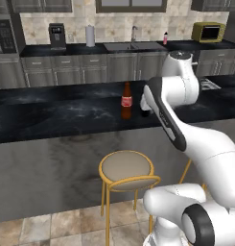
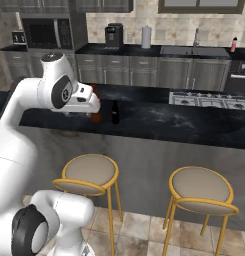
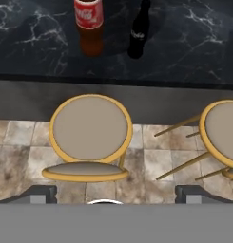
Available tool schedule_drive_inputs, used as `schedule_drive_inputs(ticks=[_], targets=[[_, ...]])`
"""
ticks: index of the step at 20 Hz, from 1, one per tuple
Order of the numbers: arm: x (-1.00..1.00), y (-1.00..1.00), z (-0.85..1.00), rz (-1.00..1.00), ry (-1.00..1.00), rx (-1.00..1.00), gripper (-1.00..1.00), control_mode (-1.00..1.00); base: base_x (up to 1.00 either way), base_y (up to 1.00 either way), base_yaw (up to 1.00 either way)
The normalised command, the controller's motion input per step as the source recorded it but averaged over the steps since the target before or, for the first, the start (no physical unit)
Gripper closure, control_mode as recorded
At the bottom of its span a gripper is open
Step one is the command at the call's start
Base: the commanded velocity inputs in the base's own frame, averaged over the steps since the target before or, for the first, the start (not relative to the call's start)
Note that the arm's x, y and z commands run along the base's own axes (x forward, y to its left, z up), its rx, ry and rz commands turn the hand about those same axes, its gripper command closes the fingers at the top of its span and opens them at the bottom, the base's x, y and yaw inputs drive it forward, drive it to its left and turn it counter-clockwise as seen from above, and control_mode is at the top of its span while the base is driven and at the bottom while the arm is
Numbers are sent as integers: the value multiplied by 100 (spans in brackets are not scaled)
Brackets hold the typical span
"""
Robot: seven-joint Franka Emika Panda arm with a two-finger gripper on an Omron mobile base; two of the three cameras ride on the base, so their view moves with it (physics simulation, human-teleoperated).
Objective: Place the large bottle from the dining counter next to the other large bottle outside the sink, and place the small bottle from the dining counter next to the other small bottle inside the sink.
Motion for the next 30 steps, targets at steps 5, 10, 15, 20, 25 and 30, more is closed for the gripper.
schedule_drive_inputs(ticks=[5, 10, 15, 20, 25, 30], targets=[[0, 21, 3, 0, -13, 0, -100, -100, 0, 0, 0], [0, 18, 0, 0, -11, 0, -100, -100, 0, 0, 0], [2, 12, 0, 0, -11, 0, -100, -100, 0, 0, 0], [18, 2, 0, 0, -6, 0, -100, -100, 0, 0, 0], [32, 0, 0, 0, -1, 0, -100, -100, 0, 0, 0], [31, 0, 0, 0, 0, 1, -100, -100, 0, 0, 0]])
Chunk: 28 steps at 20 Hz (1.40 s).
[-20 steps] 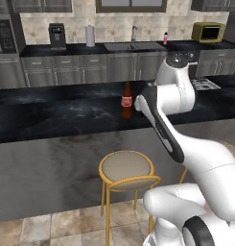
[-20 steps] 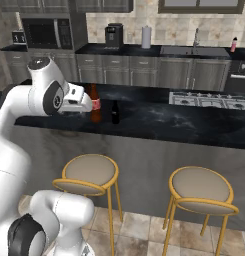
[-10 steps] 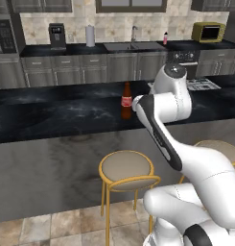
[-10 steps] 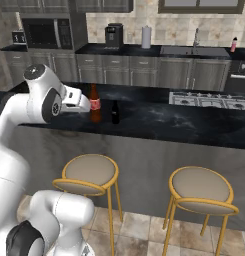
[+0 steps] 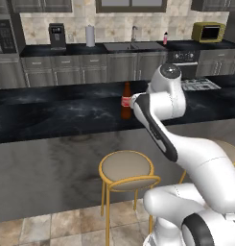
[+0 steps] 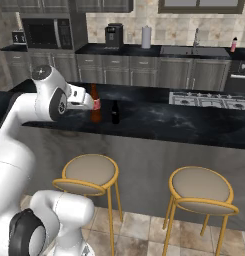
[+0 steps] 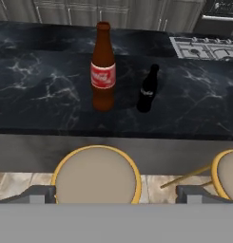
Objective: Place the large bottle from the dining counter next to the other large bottle outside the sink, and place the small bottle from the dining counter next to the other small bottle inside the sink.
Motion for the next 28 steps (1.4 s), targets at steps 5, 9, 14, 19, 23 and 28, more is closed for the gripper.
schedule_drive_inputs(ticks=[5, 9, 14, 19, 23, 28], targets=[[33, 0, 0, 0, 0, 0, -100, -100, 0, 0, 0], [41, 0, 0, 0, 0, 3, -100, -100, 0, 0, 0], [42, 0, 0, 0, 0, 6, -100, -100, 0, 0, 0], [36, 5, 0, 0, 0, 3, -100, -100, 0, 0, 0], [23, 16, 0, 0, 0, 0, -100, -100, 0, 0, 0], [22, 19, -1, 0, 0, 0, -100, -100, 0, 0, 0]])
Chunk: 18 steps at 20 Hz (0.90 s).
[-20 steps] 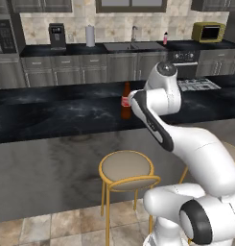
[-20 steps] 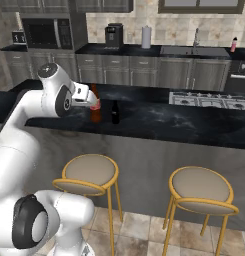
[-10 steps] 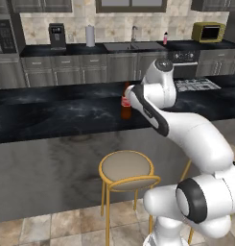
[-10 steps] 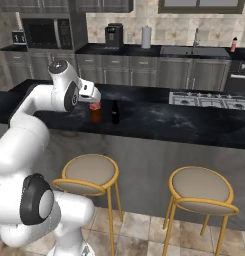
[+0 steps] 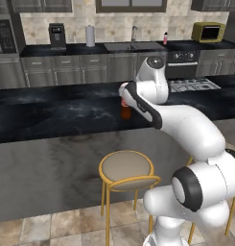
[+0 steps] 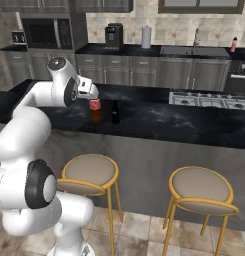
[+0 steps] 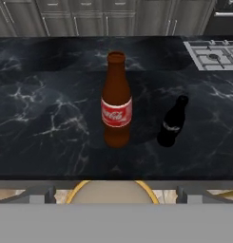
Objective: Place the large bottle from the dining counter next to the other large bottle outside the sink, and place the small bottle from the dining counter next to the other small bottle inside the sink.
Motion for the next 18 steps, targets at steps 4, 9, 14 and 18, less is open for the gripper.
schedule_drive_inputs(ticks=[4, 9, 14, 18], targets=[[28, 5, -13, 0, 0, -1, -100, -100, 0, 0, 0], [18, 0, -17, 0, 0, -6, -100, -100, 0, 0, 0], [12, 0, -6, 0, -1, -7, -100, -100, 0, 0, 0], [19, 0, 0, 0, 0, 0, -100, -100, 0, 0, 0]])
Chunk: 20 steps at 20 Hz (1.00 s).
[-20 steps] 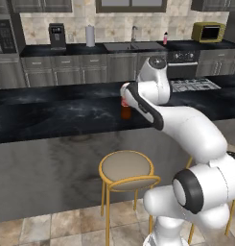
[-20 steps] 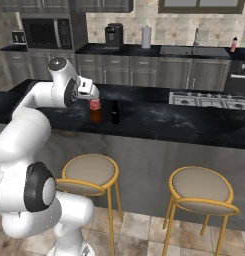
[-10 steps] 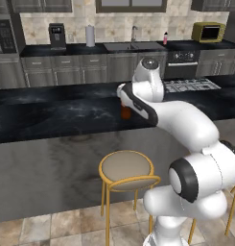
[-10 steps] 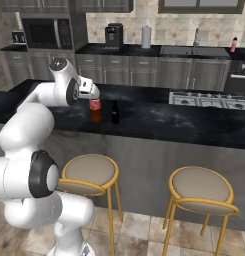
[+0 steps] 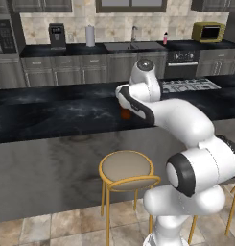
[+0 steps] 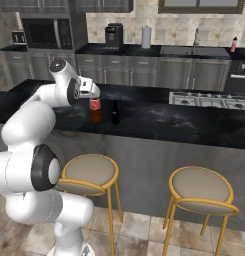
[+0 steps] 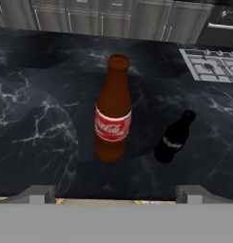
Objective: Place the large bottle from the dining counter next to the other large bottle outside the sink, and place the small bottle from the dining counter next to the other small bottle inside the sink.
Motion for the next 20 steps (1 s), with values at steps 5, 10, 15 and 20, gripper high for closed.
schedule_drive_inputs(ticks=[5, 10, 15, 20], targets=[[22, 0, 0, 0, 0, 1, -100, -100, 0, 0, 0], [20, 0, -2, 0, 0, 7, -100, -100, 0, 0, 0], [20, 0, -7, 0, 0, 3, -100, -100, 0, 0, 0], [12, 0, -11, 0, 0, 0, -100, -100, 0, 0, 0]])
